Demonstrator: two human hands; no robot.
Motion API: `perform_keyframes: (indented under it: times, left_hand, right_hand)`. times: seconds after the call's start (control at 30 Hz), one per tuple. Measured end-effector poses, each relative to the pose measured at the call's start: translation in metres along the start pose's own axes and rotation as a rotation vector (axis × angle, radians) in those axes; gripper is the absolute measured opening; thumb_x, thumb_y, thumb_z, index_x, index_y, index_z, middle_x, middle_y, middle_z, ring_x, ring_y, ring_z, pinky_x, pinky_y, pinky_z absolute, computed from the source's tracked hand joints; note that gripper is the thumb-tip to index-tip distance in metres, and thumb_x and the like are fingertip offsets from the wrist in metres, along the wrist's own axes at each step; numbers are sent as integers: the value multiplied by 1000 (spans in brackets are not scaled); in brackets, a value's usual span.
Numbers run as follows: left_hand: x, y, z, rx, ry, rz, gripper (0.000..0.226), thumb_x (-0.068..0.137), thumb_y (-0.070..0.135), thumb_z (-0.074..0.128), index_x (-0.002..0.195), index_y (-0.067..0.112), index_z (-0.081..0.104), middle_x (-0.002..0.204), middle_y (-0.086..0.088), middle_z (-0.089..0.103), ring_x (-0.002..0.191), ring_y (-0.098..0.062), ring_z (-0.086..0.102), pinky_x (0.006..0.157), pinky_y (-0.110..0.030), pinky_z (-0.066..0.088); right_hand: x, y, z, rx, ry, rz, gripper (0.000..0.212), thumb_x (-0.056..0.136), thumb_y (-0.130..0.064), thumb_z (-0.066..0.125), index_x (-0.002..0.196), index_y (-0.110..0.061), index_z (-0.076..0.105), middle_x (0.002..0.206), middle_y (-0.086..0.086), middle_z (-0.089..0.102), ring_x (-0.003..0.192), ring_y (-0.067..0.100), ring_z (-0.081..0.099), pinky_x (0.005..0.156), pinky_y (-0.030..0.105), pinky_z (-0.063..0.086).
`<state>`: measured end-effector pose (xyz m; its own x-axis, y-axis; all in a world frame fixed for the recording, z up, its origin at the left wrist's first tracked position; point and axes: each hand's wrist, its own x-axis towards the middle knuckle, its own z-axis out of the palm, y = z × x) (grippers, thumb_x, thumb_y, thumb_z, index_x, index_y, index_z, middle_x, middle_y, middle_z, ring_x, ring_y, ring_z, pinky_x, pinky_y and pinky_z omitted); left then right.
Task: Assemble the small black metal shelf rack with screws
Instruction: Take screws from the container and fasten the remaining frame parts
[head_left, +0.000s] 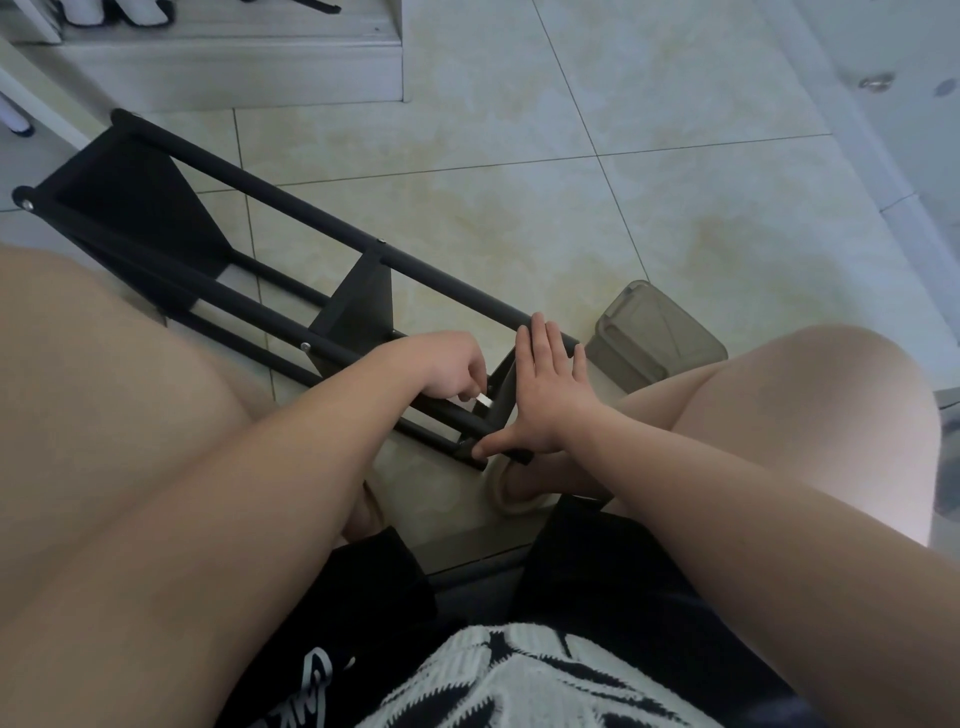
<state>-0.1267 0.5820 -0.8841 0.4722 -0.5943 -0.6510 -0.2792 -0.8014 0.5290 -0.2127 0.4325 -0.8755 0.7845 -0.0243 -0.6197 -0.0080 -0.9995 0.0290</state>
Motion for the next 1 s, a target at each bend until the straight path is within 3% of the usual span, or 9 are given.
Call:
perform_keyframes:
  times: [0.2, 0.3, 0.37, 0.43, 0.5, 0.77, 1.0]
  left_hand:
    - [5, 0, 1, -16, 6, 6, 15, 92, 16, 67, 100, 26, 75, 99, 11, 67, 93, -12, 61, 86, -29, 46]
    - [7, 0, 2, -143, 29, -18, 19, 92, 18, 64, 79, 30, 69, 92, 11, 69, 89, -12, 61, 85, -30, 45]
    - [10, 1, 7, -260, 80, -60, 22, 92, 19, 62, 73, 27, 70, 83, 4, 69, 81, -16, 61, 74, -30, 46]
    - [14, 1, 13, -366, 117, -107, 17, 93, 21, 61, 84, 18, 74, 86, -4, 72, 82, -19, 65, 73, -32, 51]
    - [16, 2, 18, -427, 124, -129, 17, 96, 23, 58, 92, 15, 73, 87, -2, 74, 84, -16, 70, 75, -33, 54]
    - [18, 6, 30, -390, 277, -132, 14, 94, 21, 63, 92, 18, 77, 83, 3, 74, 84, -18, 69, 77, -31, 52]
    - [18, 4, 27, -441, 247, -122, 16, 96, 22, 62, 97, 15, 76, 86, -1, 76, 85, -17, 71, 85, -35, 54]
  right_hand:
    - [1, 1, 2, 15, 13, 2, 166, 49, -98, 61, 152, -6, -31, 158, 12, -41, 147, 30, -37, 123, 59, -9]
    - [1, 1, 3, 18, 16, -1, 166, 49, -97, 62, 152, -6, -31, 159, 12, -41, 147, 30, -36, 123, 59, -10]
    - [1, 1, 3, 19, 20, -1, 166, 49, -97, 62, 152, -6, -30, 159, 12, -41, 147, 30, -36, 123, 59, -9]
    - [1, 0, 3, 15, 23, -1, 167, 48, -98, 61, 152, -5, -30, 159, 12, -40, 147, 30, -36, 123, 59, -9]
    - [2, 0, 3, 12, 28, -1, 167, 48, -98, 61, 153, -5, -30, 159, 13, -40, 148, 30, -36, 123, 59, -8]
    - [1, -1, 3, 3, 39, 2, 167, 48, -99, 60, 153, -4, -28, 160, 13, -38, 148, 31, -35, 123, 60, -7]
    - [1, -1, 3, 7, 33, 2, 166, 48, -98, 60, 153, -5, -29, 160, 13, -39, 148, 30, -35, 123, 59, -8]
